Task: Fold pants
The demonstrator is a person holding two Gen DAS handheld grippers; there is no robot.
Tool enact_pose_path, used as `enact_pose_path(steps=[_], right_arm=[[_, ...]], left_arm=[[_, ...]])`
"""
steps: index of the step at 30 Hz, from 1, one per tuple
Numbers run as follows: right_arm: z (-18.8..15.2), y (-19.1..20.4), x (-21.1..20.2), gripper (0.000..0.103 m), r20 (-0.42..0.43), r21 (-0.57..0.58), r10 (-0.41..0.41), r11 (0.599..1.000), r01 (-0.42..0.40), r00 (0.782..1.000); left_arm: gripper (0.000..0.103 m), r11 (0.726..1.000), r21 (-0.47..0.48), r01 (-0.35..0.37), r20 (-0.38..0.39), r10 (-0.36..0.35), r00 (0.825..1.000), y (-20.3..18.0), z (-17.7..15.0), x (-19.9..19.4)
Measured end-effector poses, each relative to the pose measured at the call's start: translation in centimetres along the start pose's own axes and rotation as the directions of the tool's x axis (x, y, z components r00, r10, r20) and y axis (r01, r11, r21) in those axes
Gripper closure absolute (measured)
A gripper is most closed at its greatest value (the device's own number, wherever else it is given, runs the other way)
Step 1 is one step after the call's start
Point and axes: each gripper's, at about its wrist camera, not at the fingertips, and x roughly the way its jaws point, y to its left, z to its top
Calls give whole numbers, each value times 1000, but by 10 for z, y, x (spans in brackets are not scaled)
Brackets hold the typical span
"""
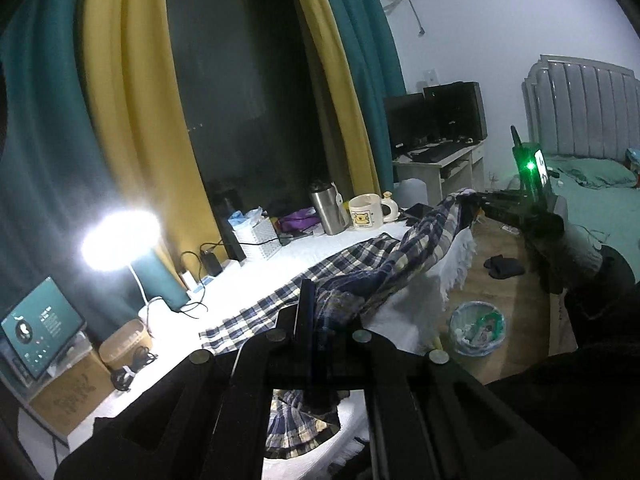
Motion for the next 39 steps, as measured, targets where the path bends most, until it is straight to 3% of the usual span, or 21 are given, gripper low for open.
enact_pose_path(steps=[11,24,39], right_arm=[[15,18,25,98,-16,-27,7,1000,-8,1000],[41,36,71,98,-54,-70,11,997,-15,998],[52,49,137,98,-139,-74,17,997,-27,990]], left_arm=[[100,999,-34,-21,-38,20,999,22,-13,22],[100,984,-164,-69,-59,60,996,71,-24,71],[100,970,-229,-78,-98,57,994,116,-28,127]])
